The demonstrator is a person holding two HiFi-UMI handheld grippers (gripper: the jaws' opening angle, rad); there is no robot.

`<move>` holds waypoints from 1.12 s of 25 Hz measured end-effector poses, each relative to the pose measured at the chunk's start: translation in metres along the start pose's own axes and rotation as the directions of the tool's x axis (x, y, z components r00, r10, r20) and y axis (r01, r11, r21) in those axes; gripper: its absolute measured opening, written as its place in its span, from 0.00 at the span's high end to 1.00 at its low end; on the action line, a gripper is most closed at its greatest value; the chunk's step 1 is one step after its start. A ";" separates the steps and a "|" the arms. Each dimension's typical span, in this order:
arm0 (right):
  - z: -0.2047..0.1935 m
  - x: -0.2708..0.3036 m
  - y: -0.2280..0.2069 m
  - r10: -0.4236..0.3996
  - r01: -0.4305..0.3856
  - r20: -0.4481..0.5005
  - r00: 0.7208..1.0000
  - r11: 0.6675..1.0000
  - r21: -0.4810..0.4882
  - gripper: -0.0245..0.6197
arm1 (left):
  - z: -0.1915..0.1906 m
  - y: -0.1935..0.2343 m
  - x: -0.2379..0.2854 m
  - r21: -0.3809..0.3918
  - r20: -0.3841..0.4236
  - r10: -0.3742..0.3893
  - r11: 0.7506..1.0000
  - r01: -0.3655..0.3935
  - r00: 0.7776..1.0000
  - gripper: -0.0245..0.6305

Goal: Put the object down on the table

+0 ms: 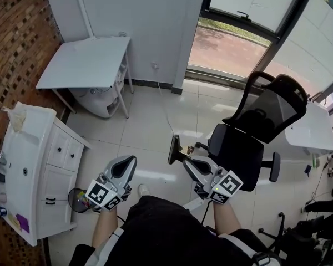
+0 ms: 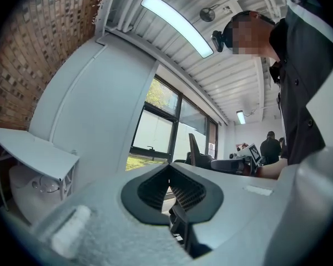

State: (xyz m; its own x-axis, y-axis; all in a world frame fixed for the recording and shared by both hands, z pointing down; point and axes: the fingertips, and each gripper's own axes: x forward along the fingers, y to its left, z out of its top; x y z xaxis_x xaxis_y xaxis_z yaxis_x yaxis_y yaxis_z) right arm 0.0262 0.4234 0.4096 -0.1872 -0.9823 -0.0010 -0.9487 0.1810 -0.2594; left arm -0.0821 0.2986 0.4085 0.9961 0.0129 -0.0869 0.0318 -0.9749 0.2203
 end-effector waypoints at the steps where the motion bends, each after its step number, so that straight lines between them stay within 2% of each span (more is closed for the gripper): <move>1: 0.001 0.011 0.000 0.012 -0.012 -0.005 1.000 1.000 -0.007 0.95 | 0.002 0.009 -0.003 0.001 0.006 0.011 1.000 -0.011 1.000 0.96; 8: -0.005 0.096 0.005 0.068 -0.068 -0.013 0.998 0.998 0.000 0.95 | 0.006 0.074 -0.034 0.000 -0.007 0.071 0.997 -0.071 0.997 0.96; 16: -0.008 0.174 0.015 0.145 -0.144 -0.008 0.989 0.988 0.060 0.95 | 0.022 0.126 -0.066 -0.001 0.036 0.118 0.993 -0.118 0.992 0.96; 22: -0.006 0.217 0.037 0.221 -0.218 -0.032 0.975 0.973 0.075 0.95 | 0.023 0.156 -0.091 -0.047 0.103 0.198 0.980 -0.194 0.975 0.96; 28: -0.017 0.243 0.050 0.306 -0.296 -0.071 0.949 0.947 0.125 0.95 | 0.022 0.170 -0.105 -0.062 0.110 0.268 0.963 -0.263 0.957 0.96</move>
State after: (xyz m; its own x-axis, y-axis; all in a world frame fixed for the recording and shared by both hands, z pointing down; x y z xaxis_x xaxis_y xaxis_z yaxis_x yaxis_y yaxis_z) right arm -0.0714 0.1951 0.4126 -0.4862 -0.8738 -0.0120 -0.8109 0.4563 -0.3664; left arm -0.1831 0.1266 0.4339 0.9528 -0.2739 -0.1314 -0.2261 -0.9283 0.2953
